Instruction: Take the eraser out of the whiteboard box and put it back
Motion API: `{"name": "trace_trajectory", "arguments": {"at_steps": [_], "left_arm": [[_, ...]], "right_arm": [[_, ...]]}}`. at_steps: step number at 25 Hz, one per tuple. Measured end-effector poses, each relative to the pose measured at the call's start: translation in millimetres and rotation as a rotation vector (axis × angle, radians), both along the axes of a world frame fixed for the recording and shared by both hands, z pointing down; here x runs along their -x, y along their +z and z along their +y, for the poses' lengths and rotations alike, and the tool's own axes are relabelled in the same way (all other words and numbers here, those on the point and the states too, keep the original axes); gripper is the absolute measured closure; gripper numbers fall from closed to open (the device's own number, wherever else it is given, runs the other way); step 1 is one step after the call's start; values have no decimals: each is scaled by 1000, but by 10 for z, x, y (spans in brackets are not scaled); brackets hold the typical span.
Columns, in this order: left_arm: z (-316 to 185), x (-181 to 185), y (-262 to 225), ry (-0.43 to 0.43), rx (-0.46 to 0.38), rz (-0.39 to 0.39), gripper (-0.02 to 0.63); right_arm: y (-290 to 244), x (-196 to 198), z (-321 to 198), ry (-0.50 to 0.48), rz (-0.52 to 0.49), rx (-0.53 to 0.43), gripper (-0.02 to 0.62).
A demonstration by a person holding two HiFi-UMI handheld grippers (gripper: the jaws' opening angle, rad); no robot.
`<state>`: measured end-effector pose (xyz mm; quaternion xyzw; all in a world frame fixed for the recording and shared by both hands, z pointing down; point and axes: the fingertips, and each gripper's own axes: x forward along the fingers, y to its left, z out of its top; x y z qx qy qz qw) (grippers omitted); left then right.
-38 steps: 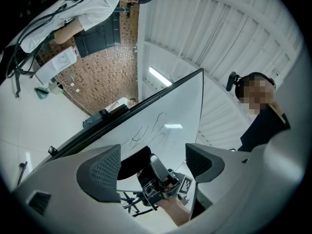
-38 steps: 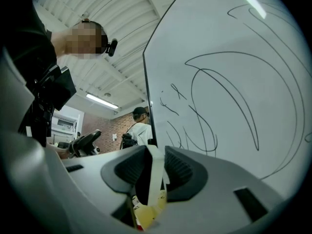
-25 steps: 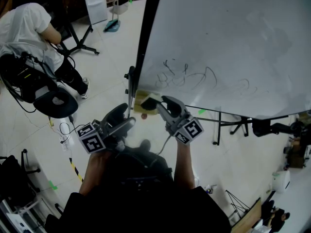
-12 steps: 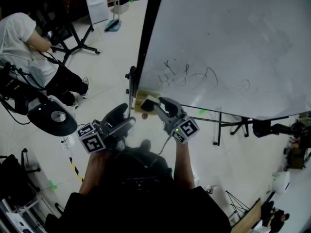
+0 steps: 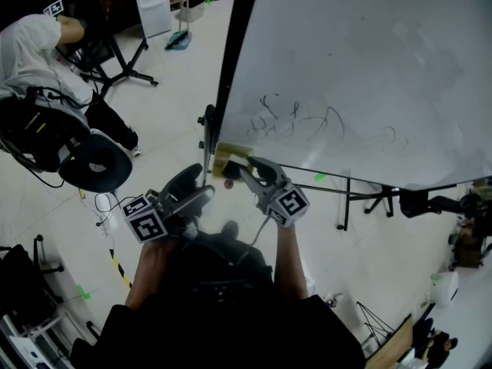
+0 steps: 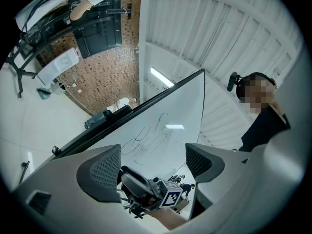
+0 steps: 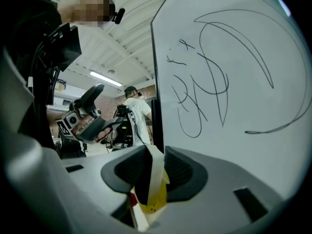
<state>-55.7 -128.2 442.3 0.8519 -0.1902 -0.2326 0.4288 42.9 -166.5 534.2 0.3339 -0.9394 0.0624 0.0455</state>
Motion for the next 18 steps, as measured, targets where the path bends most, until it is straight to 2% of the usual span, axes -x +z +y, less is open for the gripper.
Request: {"name": "trace_trajectory", "arguments": {"at_steps": [18], "left_arm": [[1,-14,23,-1,3,-2,198]], "right_arm": [[276,90,40,-12,103,15,446]]}}
